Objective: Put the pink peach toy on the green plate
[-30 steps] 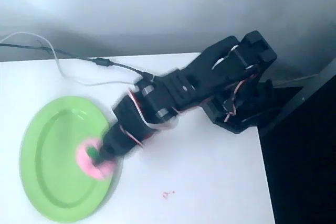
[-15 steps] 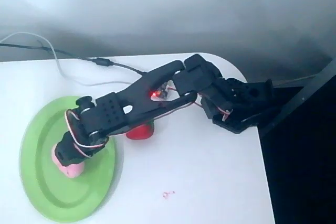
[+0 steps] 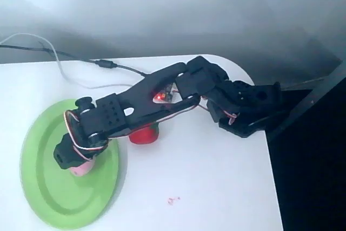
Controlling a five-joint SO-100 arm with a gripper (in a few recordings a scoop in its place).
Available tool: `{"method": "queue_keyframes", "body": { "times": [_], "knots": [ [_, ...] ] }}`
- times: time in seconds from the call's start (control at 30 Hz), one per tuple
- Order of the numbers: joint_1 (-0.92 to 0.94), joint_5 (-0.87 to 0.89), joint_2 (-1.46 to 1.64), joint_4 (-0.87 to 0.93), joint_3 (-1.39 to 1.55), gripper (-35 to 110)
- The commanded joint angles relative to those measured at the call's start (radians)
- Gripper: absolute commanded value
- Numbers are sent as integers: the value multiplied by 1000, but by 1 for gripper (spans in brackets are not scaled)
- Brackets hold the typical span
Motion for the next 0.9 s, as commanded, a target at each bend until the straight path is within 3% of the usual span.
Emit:
{"method": "queue_keyframes", "body": {
  "times": [0.0,0.27,0.33,0.37,0.4,0.63,0.87],
  "knots": [
    [-3,-23,58,12,-51,58],
    [28,-124,304,6,-118,59],
    [37,-164,419,6,-97,44],
    [54,-169,491,6,-57,30],
    [84,-176,569,6,2,5],
    [285,-218,1167,-44,686,0],
    [374,-140,1812,173,1493,0]
  ]
}}
